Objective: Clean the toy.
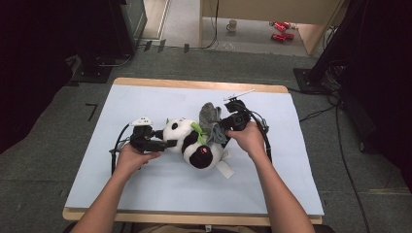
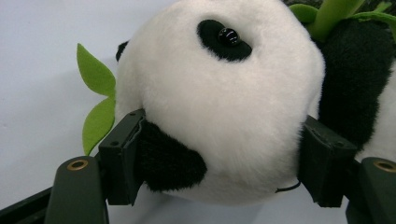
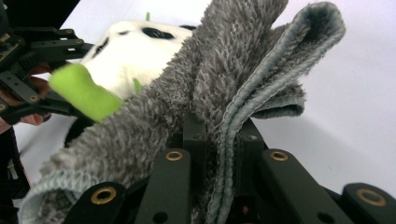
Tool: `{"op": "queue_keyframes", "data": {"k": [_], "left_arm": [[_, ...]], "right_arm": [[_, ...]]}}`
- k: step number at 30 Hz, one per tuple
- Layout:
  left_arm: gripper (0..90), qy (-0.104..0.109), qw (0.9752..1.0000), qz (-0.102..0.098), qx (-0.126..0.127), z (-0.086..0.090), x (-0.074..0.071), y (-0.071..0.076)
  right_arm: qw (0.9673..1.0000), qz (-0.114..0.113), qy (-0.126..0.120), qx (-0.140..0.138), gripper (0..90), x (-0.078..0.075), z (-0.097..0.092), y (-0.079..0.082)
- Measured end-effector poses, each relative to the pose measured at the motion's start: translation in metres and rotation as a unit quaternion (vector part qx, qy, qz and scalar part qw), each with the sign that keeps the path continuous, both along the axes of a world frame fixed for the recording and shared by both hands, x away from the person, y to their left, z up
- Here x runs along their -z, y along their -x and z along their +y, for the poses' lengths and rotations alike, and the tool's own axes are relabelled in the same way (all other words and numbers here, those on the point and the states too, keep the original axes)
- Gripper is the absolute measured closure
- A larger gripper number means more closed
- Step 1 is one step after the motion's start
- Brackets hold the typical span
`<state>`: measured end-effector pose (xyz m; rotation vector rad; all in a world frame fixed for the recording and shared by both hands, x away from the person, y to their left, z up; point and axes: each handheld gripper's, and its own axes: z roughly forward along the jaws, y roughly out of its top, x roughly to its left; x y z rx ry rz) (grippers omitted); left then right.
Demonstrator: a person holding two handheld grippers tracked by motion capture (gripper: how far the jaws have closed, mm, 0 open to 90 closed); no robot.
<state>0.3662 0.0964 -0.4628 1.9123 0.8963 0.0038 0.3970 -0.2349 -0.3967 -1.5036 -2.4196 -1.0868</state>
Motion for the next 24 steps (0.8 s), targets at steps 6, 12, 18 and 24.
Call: {"op": "queue_keyframes", "data": {"k": [6, 12, 18, 24], "left_arm": [[27.5, 0.006, 1.0, 0.001, -0.002, 0.0, 0.0, 0.0], [27.5, 0.006, 1.0, 0.001, 0.0, 0.0, 0.0, 0.0], [27.4, 0.002, 1.0, 0.003, 0.001, 0.001, 0.0, 0.0], [27.3, -0.001, 1.0, 0.005, 0.003, 0.003, 0.001, -0.002]], "right_arm": [[0.9998, -0.001, -0.004, 0.019, 79.9, 0.006, -0.017, 0.003], [0.9997, 0.0, -0.005, 0.026, 79.9, 0.004, -0.024, 0.004], [0.9992, -0.012, 0.011, 0.036, 80.4, -0.011, -0.029, 0.002], [0.9978, -0.038, -0.003, 0.053, 80.4, -0.037, -0.036, 0.001]]}}
